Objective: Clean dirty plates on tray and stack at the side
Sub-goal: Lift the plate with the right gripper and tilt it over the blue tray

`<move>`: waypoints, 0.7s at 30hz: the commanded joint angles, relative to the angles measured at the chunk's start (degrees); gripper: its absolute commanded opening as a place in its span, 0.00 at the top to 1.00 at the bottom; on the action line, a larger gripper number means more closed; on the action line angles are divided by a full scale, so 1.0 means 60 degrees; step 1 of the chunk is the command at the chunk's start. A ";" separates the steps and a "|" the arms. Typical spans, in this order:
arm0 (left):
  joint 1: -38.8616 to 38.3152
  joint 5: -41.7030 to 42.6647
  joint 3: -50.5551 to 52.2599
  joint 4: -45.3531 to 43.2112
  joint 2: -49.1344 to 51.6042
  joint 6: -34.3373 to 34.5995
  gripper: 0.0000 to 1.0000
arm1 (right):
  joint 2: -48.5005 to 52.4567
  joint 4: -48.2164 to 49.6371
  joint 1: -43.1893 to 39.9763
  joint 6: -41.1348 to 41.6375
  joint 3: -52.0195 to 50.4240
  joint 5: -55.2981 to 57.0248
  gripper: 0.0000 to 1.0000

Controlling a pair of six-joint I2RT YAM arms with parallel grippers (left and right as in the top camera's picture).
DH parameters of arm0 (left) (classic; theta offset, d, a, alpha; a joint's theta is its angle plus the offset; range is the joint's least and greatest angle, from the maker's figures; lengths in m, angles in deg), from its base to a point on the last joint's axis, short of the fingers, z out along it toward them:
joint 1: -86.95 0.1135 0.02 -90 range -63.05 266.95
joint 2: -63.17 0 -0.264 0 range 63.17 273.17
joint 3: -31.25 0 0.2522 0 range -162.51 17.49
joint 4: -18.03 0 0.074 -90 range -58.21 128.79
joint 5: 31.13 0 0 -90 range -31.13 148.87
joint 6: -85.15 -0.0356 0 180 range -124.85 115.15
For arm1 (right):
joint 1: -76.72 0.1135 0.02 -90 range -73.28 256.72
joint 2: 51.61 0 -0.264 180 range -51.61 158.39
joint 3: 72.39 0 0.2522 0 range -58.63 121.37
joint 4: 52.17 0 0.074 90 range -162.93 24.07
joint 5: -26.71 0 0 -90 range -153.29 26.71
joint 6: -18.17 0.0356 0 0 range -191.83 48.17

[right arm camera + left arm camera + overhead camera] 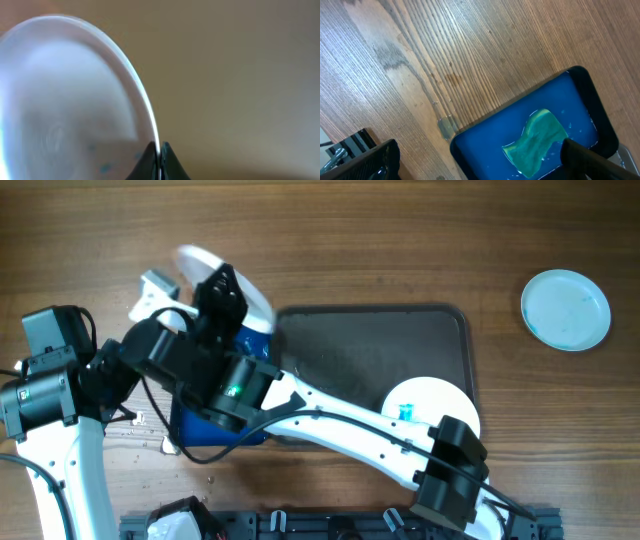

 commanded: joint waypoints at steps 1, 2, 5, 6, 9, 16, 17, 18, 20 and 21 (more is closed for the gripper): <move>0.0080 0.0084 -0.0157 0.0015 -0.0036 -0.0149 0.00 | 0.0295 -0.0699 -0.0102 0.1035 0.0004 0.0270 0.96; 0.0080 0.0084 -0.0157 0.0007 -0.0036 -0.0146 0.00 | 0.0295 -0.0397 -0.0142 0.0831 0.0004 0.0659 0.96; 0.0080 0.0084 -0.0157 -0.0018 -0.0033 -0.0146 0.00 | 0.0164 0.1035 -0.0153 0.0215 0.0007 0.1093 0.96; 0.0080 0.0084 -0.0157 -0.0015 -0.0033 -0.0149 0.00 | 0.0120 0.0878 -0.0117 0.0554 0.0007 0.0659 0.96; 0.0080 0.0084 -0.0157 -0.0011 -0.0036 -0.0149 0.00 | 0.0259 -0.1038 -0.0026 0.2004 0.0004 -0.1166 0.95; 0.0080 0.0084 -0.0157 -0.0018 -0.0033 -0.0146 0.00 | 0.0106 0.1734 -0.0335 0.0557 0.0022 0.1450 0.96; 0.0080 0.0084 -0.0157 -0.0018 -0.0033 -0.0149 0.00 | 0.0062 0.1570 -0.0270 0.0812 0.0022 0.1020 0.96; 0.0080 0.0084 -0.0157 -0.0015 -0.0033 -0.0149 0.00 | 0.0066 0.1177 -0.0211 0.1231 0.0022 0.0667 0.96; 0.0080 0.0084 -0.0157 -0.0011 -0.0033 -0.0149 0.00 | 0.0127 -0.0521 -0.0186 0.2714 -0.0051 -0.0557 0.96; 0.0080 0.0080 -0.0157 -0.0007 -0.0033 -0.0149 0.00 | 0.0149 -0.1315 -0.0229 0.3399 -0.0062 -0.0965 0.96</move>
